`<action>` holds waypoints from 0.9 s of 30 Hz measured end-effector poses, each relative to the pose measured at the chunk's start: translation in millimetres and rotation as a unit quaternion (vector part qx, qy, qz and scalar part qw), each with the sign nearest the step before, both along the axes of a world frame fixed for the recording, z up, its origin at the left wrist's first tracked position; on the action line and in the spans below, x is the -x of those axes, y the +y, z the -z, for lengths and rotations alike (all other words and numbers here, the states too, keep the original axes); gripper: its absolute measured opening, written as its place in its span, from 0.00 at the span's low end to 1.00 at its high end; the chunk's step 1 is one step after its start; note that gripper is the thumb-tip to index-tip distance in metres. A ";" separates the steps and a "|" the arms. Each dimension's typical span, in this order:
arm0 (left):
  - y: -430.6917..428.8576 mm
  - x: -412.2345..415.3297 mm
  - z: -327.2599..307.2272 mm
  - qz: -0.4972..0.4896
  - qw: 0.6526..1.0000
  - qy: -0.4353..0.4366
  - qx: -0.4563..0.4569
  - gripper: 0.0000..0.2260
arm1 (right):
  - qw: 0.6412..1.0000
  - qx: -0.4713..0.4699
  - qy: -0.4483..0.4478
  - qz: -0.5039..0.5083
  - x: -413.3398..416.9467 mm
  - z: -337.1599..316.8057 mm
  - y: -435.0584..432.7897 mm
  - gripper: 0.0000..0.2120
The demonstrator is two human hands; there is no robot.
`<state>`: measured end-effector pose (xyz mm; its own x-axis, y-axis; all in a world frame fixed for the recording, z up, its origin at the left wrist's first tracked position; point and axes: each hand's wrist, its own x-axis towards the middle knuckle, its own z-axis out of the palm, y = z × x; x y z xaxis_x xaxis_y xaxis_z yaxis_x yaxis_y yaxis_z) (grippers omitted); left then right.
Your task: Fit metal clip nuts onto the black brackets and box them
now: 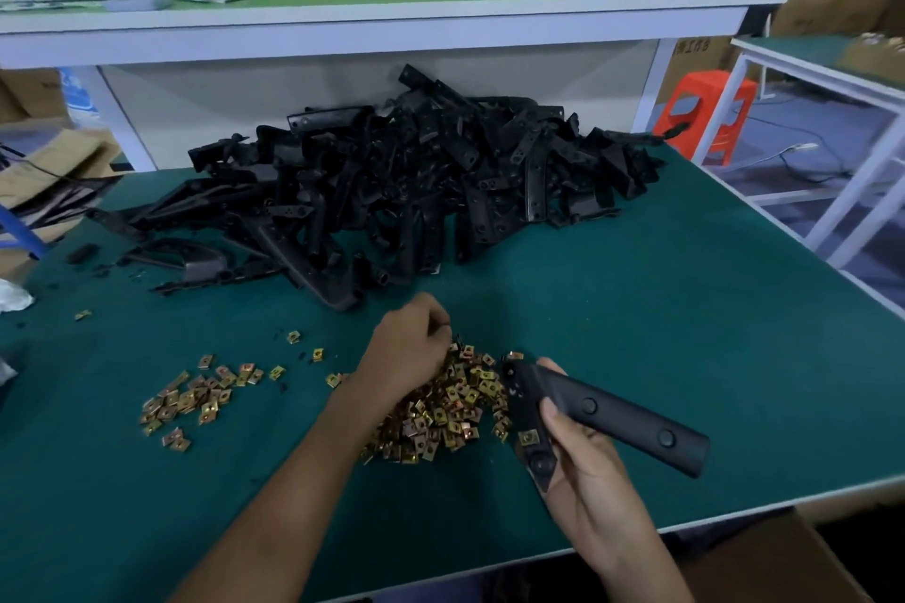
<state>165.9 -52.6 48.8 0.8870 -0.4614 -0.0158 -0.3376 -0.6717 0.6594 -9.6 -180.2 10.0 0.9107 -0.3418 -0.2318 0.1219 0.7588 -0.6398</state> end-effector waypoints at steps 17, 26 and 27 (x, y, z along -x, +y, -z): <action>12.8 114.9 1.4 -0.043 0.845 0.330 0.419 0.09 | 0.999 0.030 -0.010 -0.020 5.6 -3.8 1.0 0.19; 12.7 115.2 4.0 -0.025 0.866 0.315 0.388 0.08 | 0.999 0.045 0.002 -0.028 5.9 -5.7 1.3 0.19; 13.3 115.5 5.6 -0.030 0.868 0.318 0.381 0.07 | 0.999 0.043 0.003 -0.027 6.0 -5.9 1.3 0.19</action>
<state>50.3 -39.2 43.2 0.8338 -0.5061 -0.2206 0.2768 0.0375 0.9602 -15.6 -178.9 16.0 0.9275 -0.3103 -0.2086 0.0783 0.7067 -0.7032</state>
